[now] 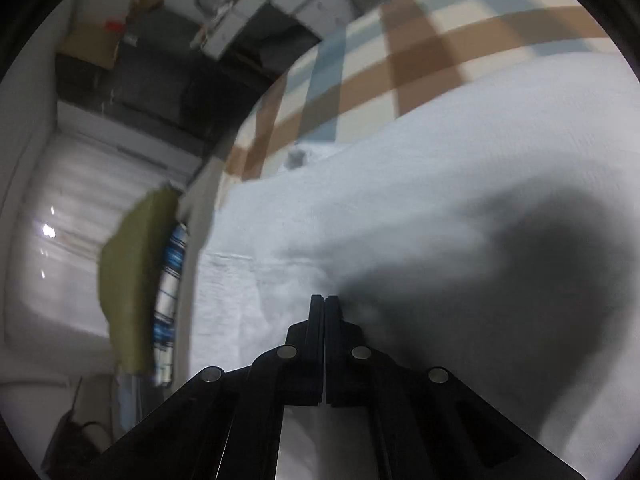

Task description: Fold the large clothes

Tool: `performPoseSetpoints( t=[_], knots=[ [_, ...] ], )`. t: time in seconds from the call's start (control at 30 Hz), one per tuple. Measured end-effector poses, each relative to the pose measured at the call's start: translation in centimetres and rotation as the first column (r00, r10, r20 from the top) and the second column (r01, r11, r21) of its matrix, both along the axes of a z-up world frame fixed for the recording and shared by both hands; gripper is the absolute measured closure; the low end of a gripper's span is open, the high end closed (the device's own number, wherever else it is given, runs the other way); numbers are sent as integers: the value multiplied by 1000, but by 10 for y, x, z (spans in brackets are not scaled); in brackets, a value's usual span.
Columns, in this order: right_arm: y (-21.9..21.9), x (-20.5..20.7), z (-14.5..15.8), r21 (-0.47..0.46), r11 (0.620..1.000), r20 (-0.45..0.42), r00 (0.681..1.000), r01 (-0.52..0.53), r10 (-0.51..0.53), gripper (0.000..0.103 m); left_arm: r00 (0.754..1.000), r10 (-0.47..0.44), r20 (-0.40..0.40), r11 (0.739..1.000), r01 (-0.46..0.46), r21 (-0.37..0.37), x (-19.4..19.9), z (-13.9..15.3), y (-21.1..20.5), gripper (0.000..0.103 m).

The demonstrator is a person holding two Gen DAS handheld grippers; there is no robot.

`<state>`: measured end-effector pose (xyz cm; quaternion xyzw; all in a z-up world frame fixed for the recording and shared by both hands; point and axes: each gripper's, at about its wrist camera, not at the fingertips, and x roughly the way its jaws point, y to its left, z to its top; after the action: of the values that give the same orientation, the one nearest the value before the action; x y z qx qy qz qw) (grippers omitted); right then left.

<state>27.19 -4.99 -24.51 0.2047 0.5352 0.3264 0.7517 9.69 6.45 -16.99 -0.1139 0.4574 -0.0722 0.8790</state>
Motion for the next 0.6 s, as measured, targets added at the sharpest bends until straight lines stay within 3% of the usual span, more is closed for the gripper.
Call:
performPoseSetpoints(
  t=[0.1, 0.17, 0.2, 0.27, 0.4, 0.53, 0.6],
  knots=[
    [-37, -44, 28, -36, 999, 172, 985, 3, 4, 96, 995, -85, -44, 996, 86, 12, 24, -23, -19, 2],
    [-66, -73, 36, -51, 998, 224, 974, 20, -8, 95, 990, -86, -114, 996, 90, 30, 41, -51, -23, 3],
    [-80, -85, 37, -66, 997, 243, 970, 29, -12, 95, 994, -90, -58, 994, 94, 56, 40, -51, -25, 2],
    [-102, -107, 39, -108, 993, 280, 960, 46, -14, 95, 996, -85, -37, 992, 88, 87, 39, -54, -30, 2],
    [-102, -127, 11, -280, 960, 312, 947, 18, 74, 98, 999, -26, -36, 998, 28, 51, 31, -43, -27, 4],
    [-100, -134, 19, -323, 945, 333, 940, 41, 73, 97, 998, -9, 56, 997, 5, 74, 9, -18, -28, 4],
    [-109, -148, 37, -271, 961, 386, 921, 49, 62, 94, 998, -29, 50, 995, 24, 92, 10, -19, -32, 4]
  ],
)
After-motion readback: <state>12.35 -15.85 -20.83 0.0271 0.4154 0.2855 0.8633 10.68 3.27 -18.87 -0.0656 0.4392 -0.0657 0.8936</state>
